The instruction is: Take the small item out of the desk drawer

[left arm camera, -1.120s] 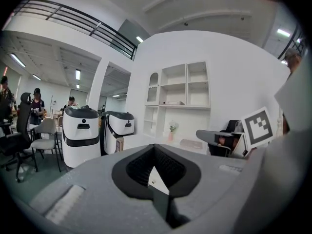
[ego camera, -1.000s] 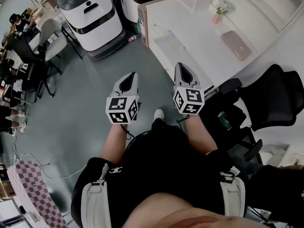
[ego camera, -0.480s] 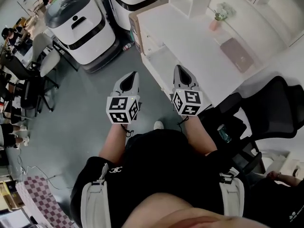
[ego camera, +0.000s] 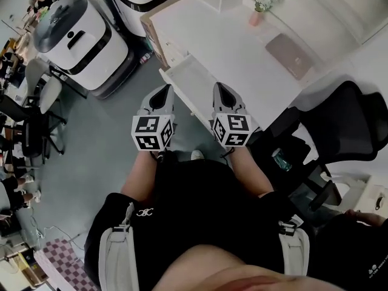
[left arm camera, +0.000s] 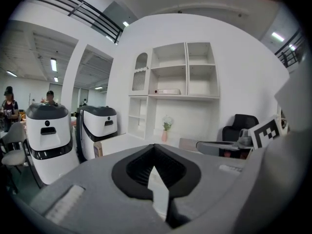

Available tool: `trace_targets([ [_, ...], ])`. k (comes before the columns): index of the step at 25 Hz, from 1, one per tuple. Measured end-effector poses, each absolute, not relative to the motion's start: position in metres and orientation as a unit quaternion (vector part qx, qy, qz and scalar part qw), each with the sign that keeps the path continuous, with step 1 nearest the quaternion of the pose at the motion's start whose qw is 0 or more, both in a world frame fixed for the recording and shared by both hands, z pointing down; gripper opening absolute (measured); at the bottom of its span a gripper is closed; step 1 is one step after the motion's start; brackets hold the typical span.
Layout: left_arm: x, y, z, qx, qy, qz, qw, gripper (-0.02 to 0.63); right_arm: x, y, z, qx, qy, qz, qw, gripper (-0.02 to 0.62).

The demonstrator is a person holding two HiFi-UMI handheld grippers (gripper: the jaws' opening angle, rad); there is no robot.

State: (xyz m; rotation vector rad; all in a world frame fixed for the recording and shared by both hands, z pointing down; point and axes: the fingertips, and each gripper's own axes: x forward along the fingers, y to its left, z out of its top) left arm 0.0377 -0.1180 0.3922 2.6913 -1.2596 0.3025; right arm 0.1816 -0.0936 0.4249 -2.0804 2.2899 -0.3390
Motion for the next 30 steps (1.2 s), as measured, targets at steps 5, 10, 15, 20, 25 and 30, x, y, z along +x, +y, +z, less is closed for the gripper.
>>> trace_targets([
  [5,0.083,-0.125,0.394,0.921,-0.367,0.118,0.058,0.014,0.206,-0.091,0.43,-0.691,0.713,-0.115,0.025,-0.003],
  [10,0.11,-0.14,0.393,0.938,-0.322,0.122,0.048,0.014,0.226,-0.096,0.431,-0.722,0.682,-0.114,0.03,-0.003],
  [15,0.131,-0.157,0.398,0.95,-0.283,0.119,0.055,0.014,0.235,-0.102,0.447,-0.742,0.658,-0.127,0.015,-0.003],
  [20,0.14,-0.181,0.405,0.961,-0.242,0.119,0.065,0.014,0.235,-0.12,0.456,-0.763,0.632,-0.136,0.002,-0.003],
  [25,0.141,-0.21,0.412,0.97,-0.199,0.121,0.071,0.014,0.228,-0.146,0.469,-0.779,0.609,-0.149,-0.013,-0.003],
  [30,0.122,-0.243,0.414,0.975,-0.169,0.123,0.077,0.014,0.204,-0.174,0.482,-0.795,0.583,-0.167,-0.02,-0.003],
])
